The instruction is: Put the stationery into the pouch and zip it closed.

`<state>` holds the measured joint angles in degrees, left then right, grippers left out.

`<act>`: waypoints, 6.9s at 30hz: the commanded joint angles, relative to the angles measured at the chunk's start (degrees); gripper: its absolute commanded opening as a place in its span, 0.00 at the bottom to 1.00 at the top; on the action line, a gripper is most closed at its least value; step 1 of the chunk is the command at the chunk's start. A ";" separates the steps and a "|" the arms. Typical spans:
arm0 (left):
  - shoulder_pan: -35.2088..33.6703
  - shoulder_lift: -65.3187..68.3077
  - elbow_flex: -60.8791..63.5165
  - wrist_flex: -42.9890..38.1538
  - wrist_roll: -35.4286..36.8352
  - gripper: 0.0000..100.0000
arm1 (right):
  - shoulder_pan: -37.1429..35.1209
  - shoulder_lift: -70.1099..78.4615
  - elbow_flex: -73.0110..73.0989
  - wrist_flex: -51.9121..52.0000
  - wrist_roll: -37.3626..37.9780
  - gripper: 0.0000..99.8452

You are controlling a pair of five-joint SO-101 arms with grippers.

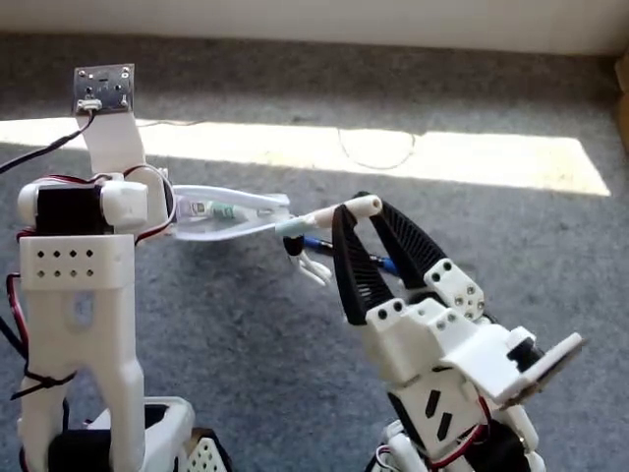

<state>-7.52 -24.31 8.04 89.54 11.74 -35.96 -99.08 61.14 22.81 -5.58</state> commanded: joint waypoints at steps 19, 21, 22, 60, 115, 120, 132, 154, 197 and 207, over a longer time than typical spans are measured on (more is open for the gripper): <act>-0.57 0.75 1.89 -2.11 0.09 0.01 | -8.84 13.76 -1.36 -23.78 -0.44 0.04; -0.57 0.75 1.89 -2.11 0.09 0.01 | -8.84 16.22 -1.36 -26.77 -0.35 0.04; -0.57 0.75 1.89 -2.11 0.09 0.01 | -8.84 17.45 -1.36 -28.00 -0.26 0.04; -0.92 0.75 1.98 -2.11 0.09 0.01 | -15.43 33.45 8.66 -30.11 8.35 0.04; -0.92 0.75 2.33 -2.20 0.00 0.01 | 3.65 33.63 -32.48 40.04 3.25 0.22; -0.92 0.75 2.33 -2.20 0.00 0.01 | 6.81 33.71 -33.10 43.38 8.09 0.22; -0.92 0.75 2.42 -2.20 0.00 0.01 | 16.84 48.66 -33.54 44.35 12.84 0.22; -0.92 0.75 2.51 -2.20 0.00 0.01 | 18.77 89.27 -34.15 35.12 28.48 0.22; -1.01 0.75 2.51 -2.20 0.00 0.01 | 22.46 108.00 -56.92 48.31 28.13 0.14; -1.98 0.75 2.51 -2.11 0.00 0.01 | 19.12 109.49 -56.84 47.08 28.57 0.14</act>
<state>-7.96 -24.31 10.24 88.40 11.74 -15.91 9.93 7.52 70.37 22.46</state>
